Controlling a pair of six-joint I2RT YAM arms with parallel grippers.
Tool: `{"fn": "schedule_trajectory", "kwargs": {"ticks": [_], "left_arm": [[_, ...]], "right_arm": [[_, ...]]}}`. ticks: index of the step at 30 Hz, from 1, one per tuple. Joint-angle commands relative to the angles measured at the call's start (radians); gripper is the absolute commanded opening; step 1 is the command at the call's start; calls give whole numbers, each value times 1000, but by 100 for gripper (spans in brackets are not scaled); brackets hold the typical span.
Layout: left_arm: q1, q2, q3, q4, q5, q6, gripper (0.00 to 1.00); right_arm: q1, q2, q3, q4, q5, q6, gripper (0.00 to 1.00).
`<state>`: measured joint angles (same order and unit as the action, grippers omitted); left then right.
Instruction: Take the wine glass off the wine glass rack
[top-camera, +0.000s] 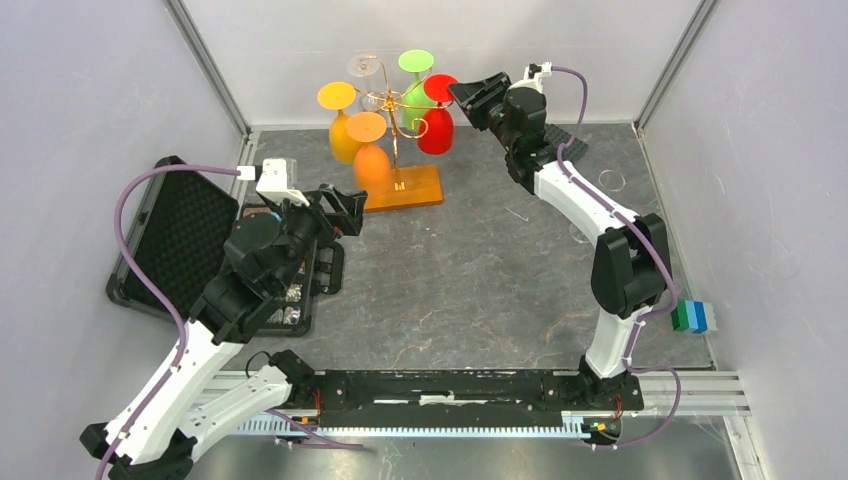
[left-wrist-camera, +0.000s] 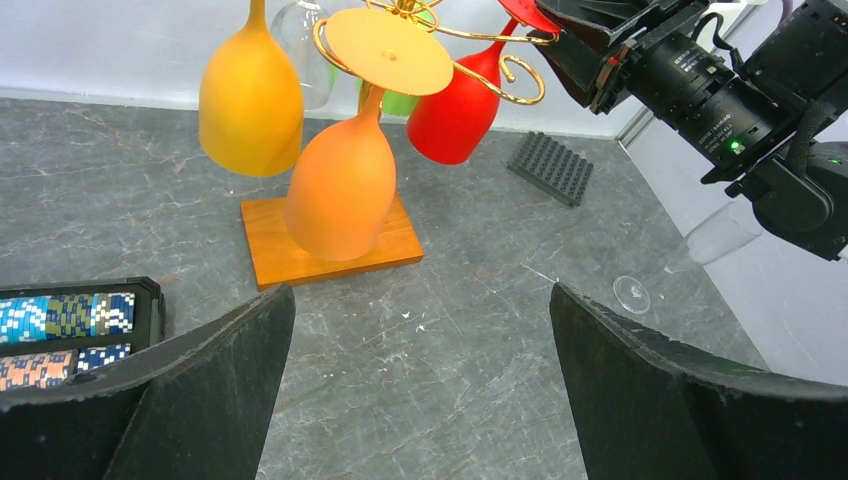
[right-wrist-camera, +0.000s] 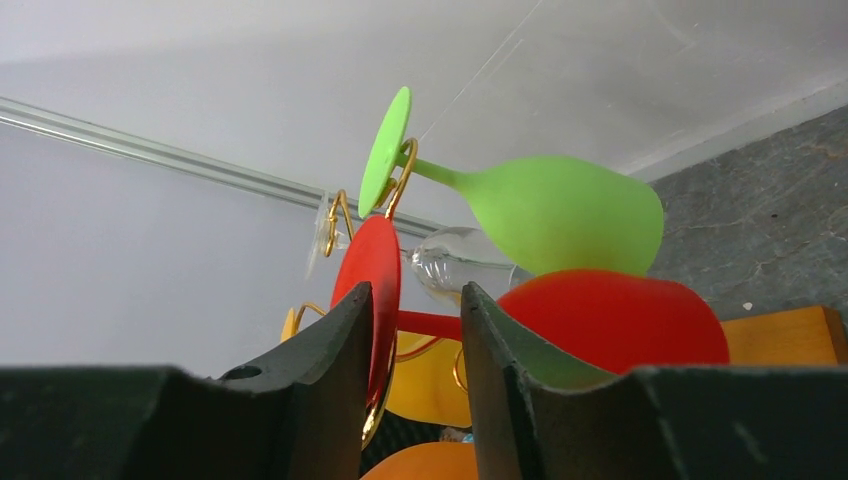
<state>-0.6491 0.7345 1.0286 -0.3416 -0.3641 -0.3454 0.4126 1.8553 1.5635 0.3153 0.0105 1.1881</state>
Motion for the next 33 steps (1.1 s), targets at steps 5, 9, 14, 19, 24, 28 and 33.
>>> {"fn": "schedule_trajectory", "kwargs": {"ticks": [5, 9, 14, 19, 24, 28, 33], "left_arm": [[6, -8, -5, 34, -3, 27, 100], [6, -9, -7, 35, -3, 28, 100], [6, -6, -9, 36, -4, 28, 100], [6, -6, -10, 38, -4, 26, 100], [5, -14, -17, 49, -9, 16, 100], [6, -33, -31, 70, -23, 11, 100], [6, -43, -35, 77, -36, 10, 100]], "right_arm": [[6, 4, 76, -3, 3, -44, 37], [6, 7, 103, -44, 20, -76, 34], [6, 1, 117, -73, 26, -89, 23], [6, -20, 111, -67, 32, -76, 8], [6, -37, 110, -67, 19, -26, 0], [6, -60, 100, -68, 12, 5, 0], [11, -122, 39, -49, 33, 42, 0]]}}
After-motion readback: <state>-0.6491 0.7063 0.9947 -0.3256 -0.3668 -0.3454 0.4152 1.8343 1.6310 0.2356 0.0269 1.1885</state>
